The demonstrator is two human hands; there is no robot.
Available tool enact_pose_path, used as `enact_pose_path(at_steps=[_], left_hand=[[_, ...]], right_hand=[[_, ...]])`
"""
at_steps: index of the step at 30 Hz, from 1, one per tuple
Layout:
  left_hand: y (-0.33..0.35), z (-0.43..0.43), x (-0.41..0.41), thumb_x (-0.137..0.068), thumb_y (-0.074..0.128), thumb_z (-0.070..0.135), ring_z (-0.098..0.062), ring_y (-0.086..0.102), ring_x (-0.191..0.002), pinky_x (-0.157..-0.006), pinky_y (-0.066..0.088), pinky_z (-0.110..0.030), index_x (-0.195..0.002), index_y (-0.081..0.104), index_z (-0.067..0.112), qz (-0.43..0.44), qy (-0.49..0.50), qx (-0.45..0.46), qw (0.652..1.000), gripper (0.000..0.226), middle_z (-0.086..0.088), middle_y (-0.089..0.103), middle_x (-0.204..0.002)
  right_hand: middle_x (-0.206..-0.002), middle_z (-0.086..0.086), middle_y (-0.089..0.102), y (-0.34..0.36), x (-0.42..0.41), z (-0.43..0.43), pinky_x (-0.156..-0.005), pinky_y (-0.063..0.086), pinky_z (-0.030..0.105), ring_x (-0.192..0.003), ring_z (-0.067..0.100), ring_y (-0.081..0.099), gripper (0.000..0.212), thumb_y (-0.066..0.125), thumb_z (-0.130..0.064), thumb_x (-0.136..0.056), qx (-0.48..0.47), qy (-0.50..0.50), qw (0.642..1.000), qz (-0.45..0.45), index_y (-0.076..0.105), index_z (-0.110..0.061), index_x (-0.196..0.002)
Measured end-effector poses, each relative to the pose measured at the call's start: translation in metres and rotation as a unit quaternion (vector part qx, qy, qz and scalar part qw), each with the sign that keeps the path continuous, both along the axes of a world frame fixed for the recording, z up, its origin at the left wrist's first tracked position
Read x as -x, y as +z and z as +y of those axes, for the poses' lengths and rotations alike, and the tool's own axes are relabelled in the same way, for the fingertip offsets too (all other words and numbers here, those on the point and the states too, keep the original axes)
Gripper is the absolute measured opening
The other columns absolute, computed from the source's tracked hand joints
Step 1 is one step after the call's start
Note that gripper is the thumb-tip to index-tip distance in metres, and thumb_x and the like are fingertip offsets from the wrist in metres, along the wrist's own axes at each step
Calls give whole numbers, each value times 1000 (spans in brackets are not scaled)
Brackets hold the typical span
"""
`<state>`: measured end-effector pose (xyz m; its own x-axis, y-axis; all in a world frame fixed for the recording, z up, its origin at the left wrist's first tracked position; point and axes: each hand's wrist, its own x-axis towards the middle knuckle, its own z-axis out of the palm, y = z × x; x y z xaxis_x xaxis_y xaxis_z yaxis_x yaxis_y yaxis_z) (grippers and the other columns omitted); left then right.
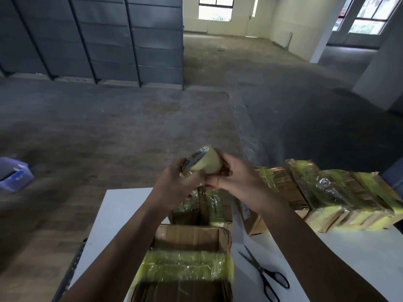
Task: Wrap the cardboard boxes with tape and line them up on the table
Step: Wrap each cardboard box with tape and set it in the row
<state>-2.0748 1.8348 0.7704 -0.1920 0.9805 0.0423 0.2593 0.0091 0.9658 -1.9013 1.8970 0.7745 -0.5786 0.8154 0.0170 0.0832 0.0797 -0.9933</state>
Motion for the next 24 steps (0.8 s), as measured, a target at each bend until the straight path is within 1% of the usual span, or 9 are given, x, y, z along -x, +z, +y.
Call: enact_pose_path(at_steps=[4, 6, 8, 10, 12, 15, 18, 20, 24], left_hand=[[1, -1, 7, -76, 65, 34, -17, 70, -67, -51, 55, -29, -102, 67, 27, -34, -26, -24, 999, 27, -2, 70, -85], [2, -3, 8, -78, 79, 36, -16, 69, -63, -52, 55, -30, -111, 64, 19, -62, -12, -30, 998, 40, -2, 69, -89], [4, -5, 9, -67, 76, 44, -16, 69, -63, -53, 56, -30, -114, 60, 16, -97, -6, -34, 995, 58, -4, 66, -95], [6, -7, 10, -65, 73, 43, -17, 68, -65, -58, 57, -32, -118, 57, 20, -116, -29, -35, 992, 59, -7, 62, -98], [7, -9, 12, -71, 70, 37, -17, 65, -66, -62, 58, -32, -117, 60, 23, -117, -73, -32, 990, 49, -8, 58, -91], [8, -11, 15, -77, 66, 31, -16, 60, -64, -63, 58, -31, -93, 67, 11, -112, -121, -32, 986, 25, -3, 57, -72], [8, -11, 16, -76, 66, 30, -14, 56, -58, -59, 56, -28, -85, 69, 12, -129, -113, -40, 984, 20, 4, 57, -64], [7, -11, 16, -77, 67, 30, -12, 53, -55, -57, 54, -26, -82, 72, 18, -139, -119, -44, 982, 14, 5, 56, -64], [3, -10, 16, -76, 69, 35, -10, 46, -53, -54, 49, -25, -73, 72, 22, -134, -111, -34, 984, 15, 2, 45, -57]], right_hand=[[-113, 6, 70, 0, -8, 2, -82, 57, 31, -102, 27, 69, 67, 80, -20, -72, 91, 24, 990, 104, 51, -10, -132], [-106, 8, 71, 0, -10, 3, -77, 57, 27, -97, 23, 70, 54, 74, -13, -76, 141, 34, 977, 157, 53, -4, -125], [-93, 6, 72, 1, -11, 4, -73, 56, 23, -87, 17, 70, 44, 68, -12, -78, 168, 50, 968, 182, 56, 1, -119], [-82, 4, 70, 1, -14, 5, -70, 57, 22, -79, 13, 69, 32, 65, -14, -80, 181, 64, 961, 202, 63, 0, -108], [-79, 7, 67, 2, -16, 4, -67, 57, 22, -74, 14, 67, 25, 62, -14, -81, 208, 70, 949, 228, 65, 1, -102], [-76, 8, 63, 2, -16, 2, -61, 57, 25, -68, 16, 66, 27, 55, -19, -87, 269, 74, 928, 248, 56, 1, -103], [-73, 6, 61, 0, -16, 2, -56, 55, 27, -62, 16, 62, 25, 47, -31, -91, 301, 80, 923, 228, 49, -6, -93], [-72, 3, 57, -3, -16, 4, -55, 52, 28, -58, 14, 56, 33, 48, -43, -90, 296, 85, 931, 194, 47, -10, -84], [-77, 3, 56, -11, -18, 8, -56, 51, 29, -58, 12, 53, 47, 52, -56, -85, 208, 37, 974, 77, 56, -10, -93]])
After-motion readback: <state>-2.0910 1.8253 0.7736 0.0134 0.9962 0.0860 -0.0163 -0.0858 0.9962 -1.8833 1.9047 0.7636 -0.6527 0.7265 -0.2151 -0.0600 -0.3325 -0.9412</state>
